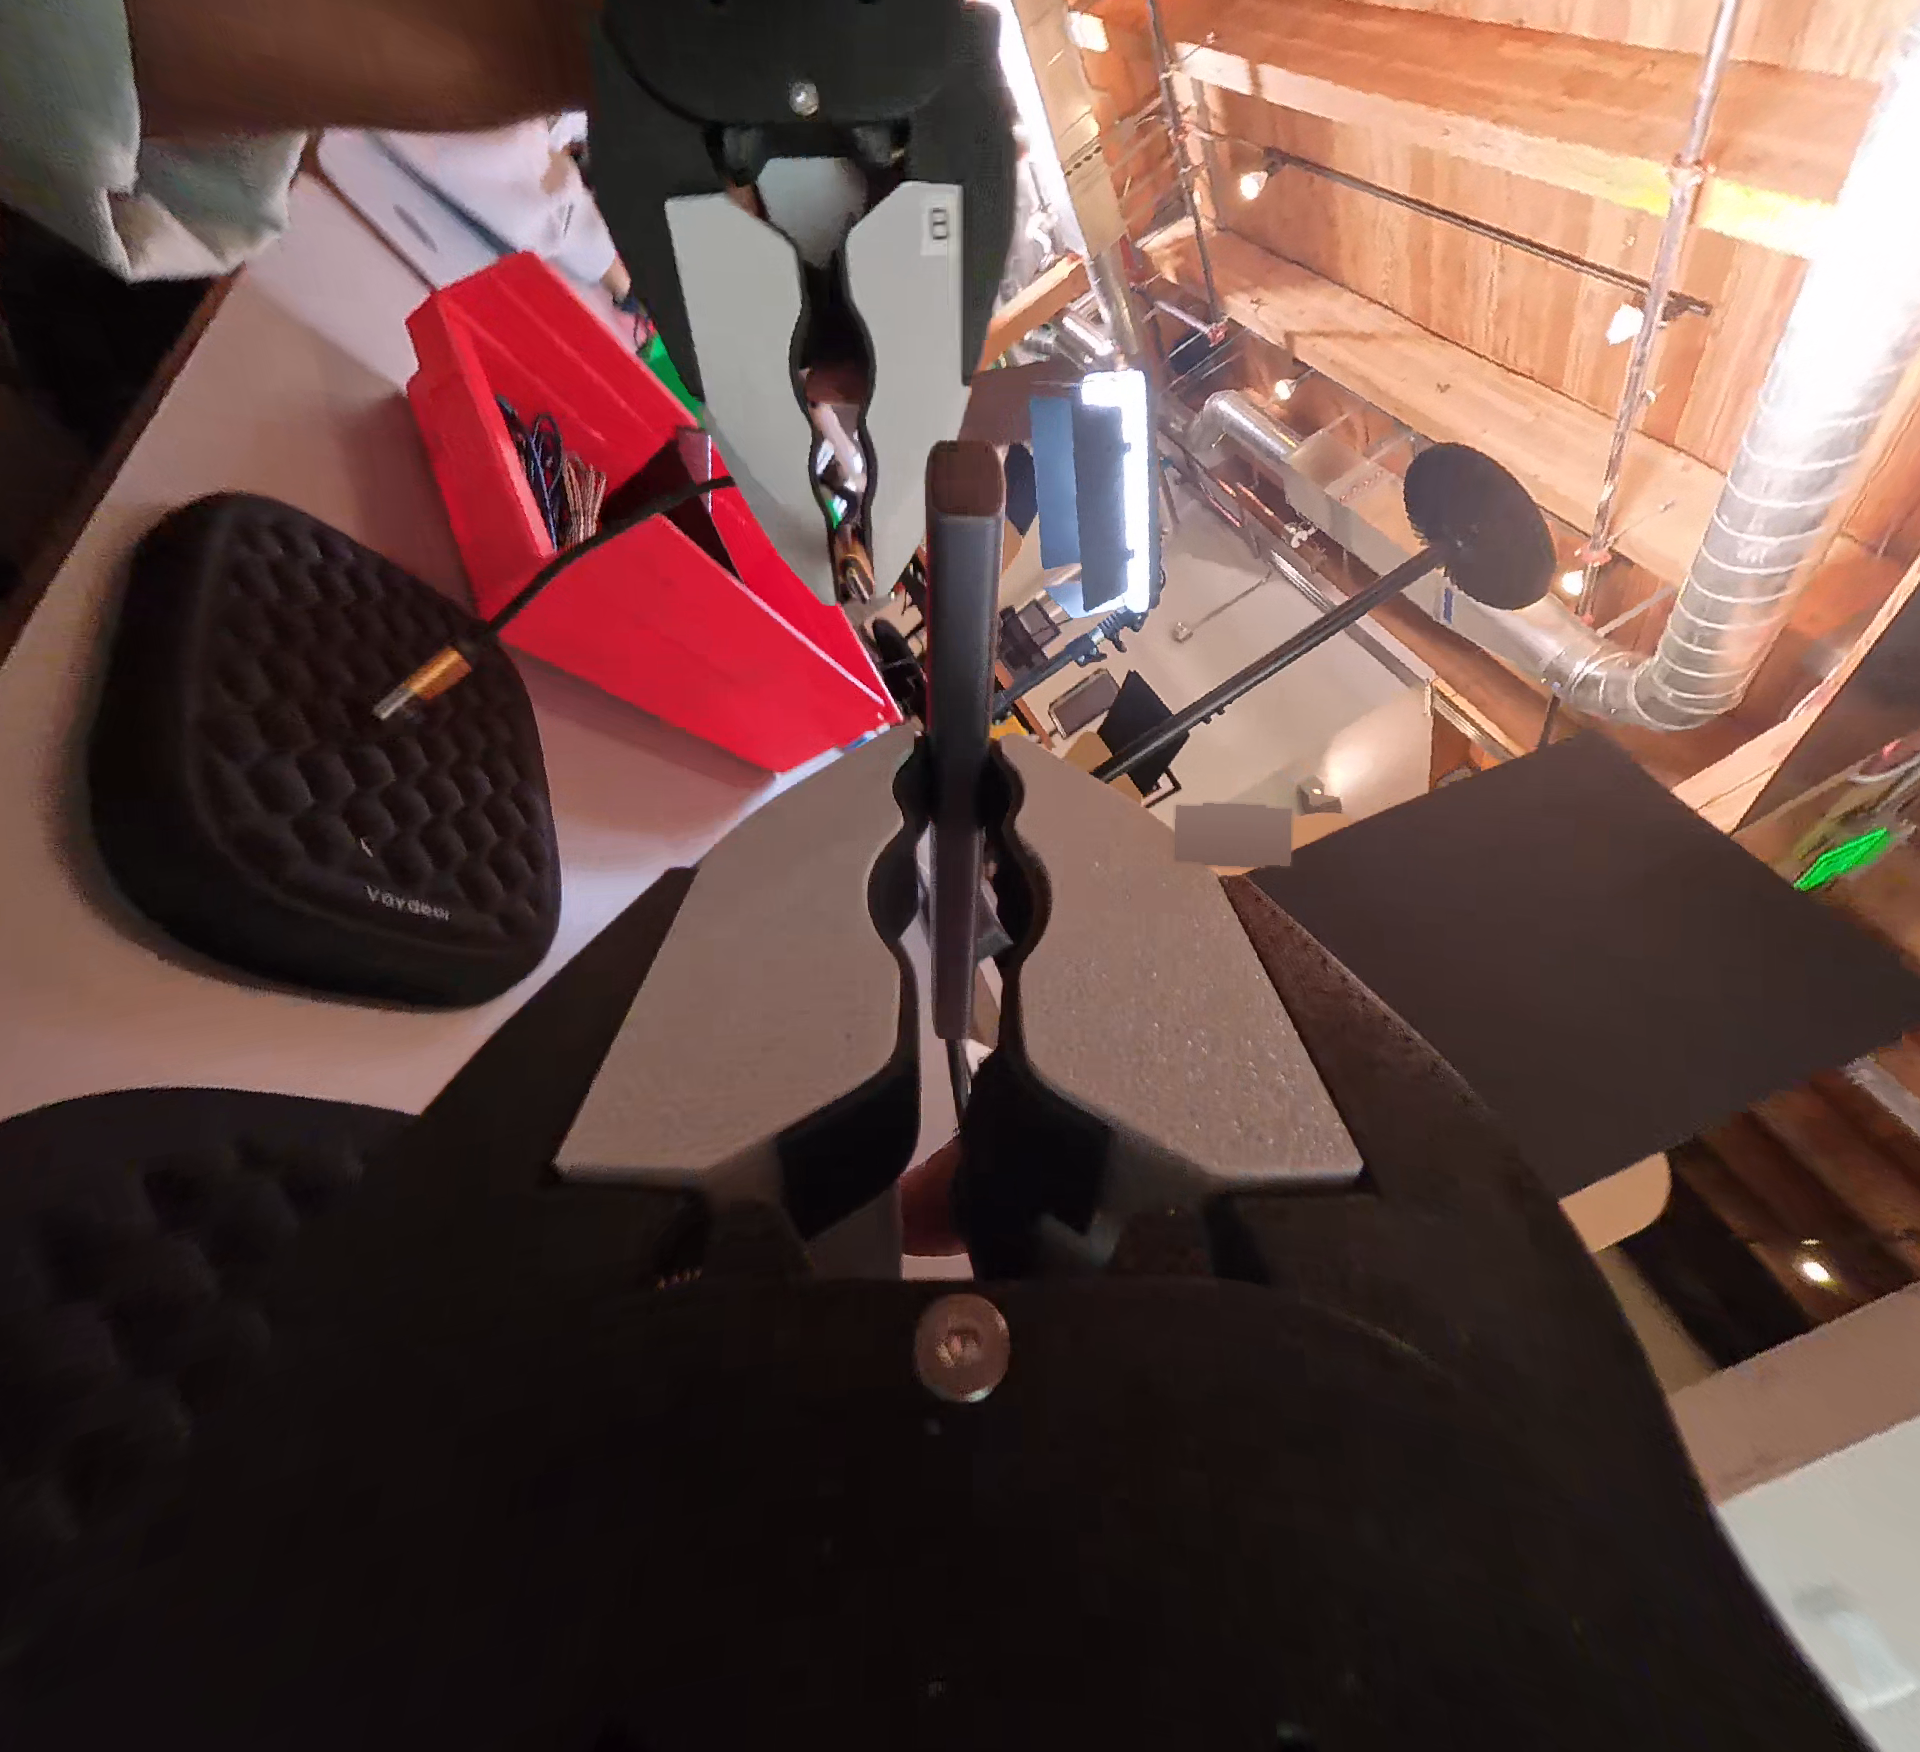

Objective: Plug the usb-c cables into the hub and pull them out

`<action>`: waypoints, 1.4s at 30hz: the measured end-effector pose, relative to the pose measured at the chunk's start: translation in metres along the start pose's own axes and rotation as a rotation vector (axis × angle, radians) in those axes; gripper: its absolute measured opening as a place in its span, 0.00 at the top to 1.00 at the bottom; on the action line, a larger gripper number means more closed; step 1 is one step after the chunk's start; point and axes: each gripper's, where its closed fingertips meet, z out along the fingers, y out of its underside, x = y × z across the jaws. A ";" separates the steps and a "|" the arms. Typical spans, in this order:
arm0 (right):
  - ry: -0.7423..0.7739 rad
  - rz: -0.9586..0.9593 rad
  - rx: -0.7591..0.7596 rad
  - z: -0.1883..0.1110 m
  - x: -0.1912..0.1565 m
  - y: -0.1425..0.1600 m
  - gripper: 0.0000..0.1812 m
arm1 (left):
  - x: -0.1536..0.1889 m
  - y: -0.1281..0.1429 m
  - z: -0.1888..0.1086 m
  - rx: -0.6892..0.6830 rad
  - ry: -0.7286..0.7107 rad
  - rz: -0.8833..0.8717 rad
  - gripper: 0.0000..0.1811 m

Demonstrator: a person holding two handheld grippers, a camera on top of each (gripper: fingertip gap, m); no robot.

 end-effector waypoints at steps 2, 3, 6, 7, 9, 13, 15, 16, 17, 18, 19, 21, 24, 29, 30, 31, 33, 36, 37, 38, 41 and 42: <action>-0.029 -0.075 -0.052 0.004 -0.005 0.002 0.95 | 0.005 -0.015 0.004 0.081 0.041 -0.036 0.97; -0.042 -0.117 -0.078 0.006 -0.007 0.004 0.95 | 0.006 -0.019 0.007 0.106 0.051 -0.051 0.97; -0.067 -0.233 -0.164 0.012 -0.015 0.010 0.95 | 0.008 -0.025 0.012 0.122 0.054 -0.069 0.97; -0.070 -0.267 -0.190 0.013 -0.017 0.013 0.95 | 0.009 -0.027 0.014 0.120 0.046 -0.067 0.97; -0.072 -0.338 -0.225 0.016 -0.021 0.016 0.95 | 0.012 -0.028 0.020 0.098 0.030 -0.066 0.97; -0.053 -0.448 -0.266 0.021 -0.026 0.020 0.95 | 0.016 -0.022 0.029 0.018 -0.001 -0.042 0.97; -0.043 -0.461 -0.254 0.022 -0.026 0.021 0.95 | 0.019 -0.024 0.031 0.021 0.005 -0.036 0.97; -0.039 -0.457 -0.237 0.022 -0.027 0.019 0.95 | 0.019 -0.024 0.031 0.020 0.004 -0.031 0.97; -0.042 -0.444 -0.223 0.022 -0.028 0.018 0.95 | 0.019 -0.025 0.032 0.020 0.002 -0.026 0.97; -0.044 -0.427 -0.213 0.022 -0.029 0.018 0.95 | 0.019 -0.025 0.032 0.022 0.006 -0.022 0.97; -0.045 -0.414 -0.205 0.021 -0.030 0.018 0.95 | 0.020 -0.026 0.032 0.027 0.012 -0.020 0.97; -0.051 -0.411 -0.196 0.021 -0.031 0.018 0.95 | 0.020 -0.029 0.031 0.040 0.022 -0.023 0.97; -0.059 -0.428 -0.192 0.022 -0.034 0.019 0.95 | 0.019 -0.028 0.032 0.026 0.022 -0.018 0.97; -0.062 -0.422 -0.171 0.023 -0.036 0.016 0.95 | 0.020 -0.028 0.034 0.022 0.023 -0.008 0.97; -0.064 -0.420 -0.166 0.023 -0.037 0.016 0.95 | 0.020 -0.028 0.034 0.018 0.024 -0.005 0.97; -0.067 -0.420 -0.165 0.023 -0.037 0.015 0.95 | 0.020 -0.028 0.034 0.014 0.022 -0.001 0.97; -0.067 -0.423 -0.165 0.023 -0.037 0.016 0.95 | 0.020 -0.028 0.034 0.013 0.022 0.002 0.97; -0.071 -0.417 -0.156 0.023 -0.038 0.015 0.95 | 0.020 -0.029 0.034 0.015 0.022 0.016 0.97; -0.075 -0.416 -0.153 0.023 -0.039 0.015 0.95 | 0.021 -0.029 0.034 0.021 0.027 0.022 0.97; -0.077 -0.415 -0.152 0.023 -0.039 0.015 0.95 | 0.022 -0.029 0.033 0.032 0.040 0.023 0.97; -0.073 -0.409 -0.137 0.023 -0.040 0.012 0.95 | 0.024 -0.035 0.032 0.084 0.067 -0.001 0.97; -0.071 -0.409 -0.141 0.023 -0.039 0.012 0.95 | 0.023 -0.034 0.032 0.077 0.063 0.000 0.97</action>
